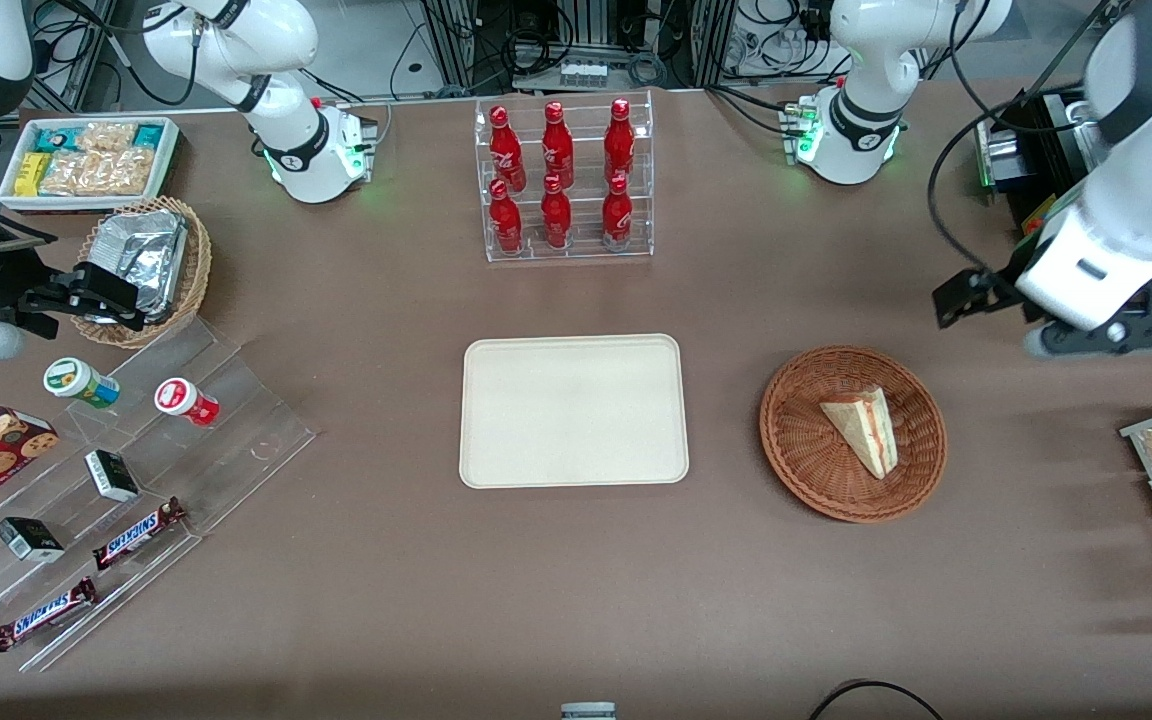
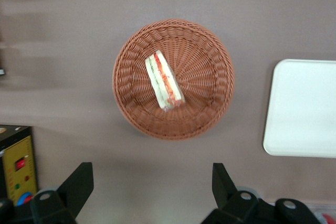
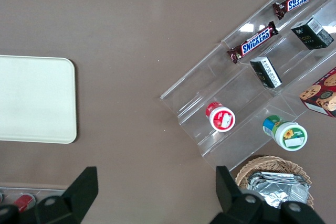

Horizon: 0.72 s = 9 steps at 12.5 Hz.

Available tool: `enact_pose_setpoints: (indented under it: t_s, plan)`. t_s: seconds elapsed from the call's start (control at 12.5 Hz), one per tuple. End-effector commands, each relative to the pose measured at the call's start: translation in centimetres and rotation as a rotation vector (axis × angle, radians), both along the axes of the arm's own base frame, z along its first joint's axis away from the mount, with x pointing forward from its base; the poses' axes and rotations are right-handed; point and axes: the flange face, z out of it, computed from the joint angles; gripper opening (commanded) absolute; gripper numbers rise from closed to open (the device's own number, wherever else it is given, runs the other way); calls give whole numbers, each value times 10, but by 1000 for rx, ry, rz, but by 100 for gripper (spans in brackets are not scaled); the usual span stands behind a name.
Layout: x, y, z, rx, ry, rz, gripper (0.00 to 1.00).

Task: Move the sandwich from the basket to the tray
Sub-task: 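Move the left gripper over the wrapped sandwich in the wicker basket, then lower the open left gripper around the sandwich's upright edge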

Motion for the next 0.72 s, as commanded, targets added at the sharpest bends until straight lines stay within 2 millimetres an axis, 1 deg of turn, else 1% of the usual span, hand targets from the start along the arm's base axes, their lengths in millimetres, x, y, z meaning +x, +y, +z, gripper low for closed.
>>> enact_pose_setpoints:
  t_s: [0.0, 0.16, 0.32, 0.48, 0.64]
  plan:
    - [-24, -2, -46, 31, -38, 33, 100]
    - [-37, -3, -87, 31, -70, 137, 100]
    - [-47, -2, -125, 23, -102, 176, 100]
    - [-53, -1, -156, -1, -170, 233, 100]
    - [-64, 0, -192, -26, -217, 278, 100]
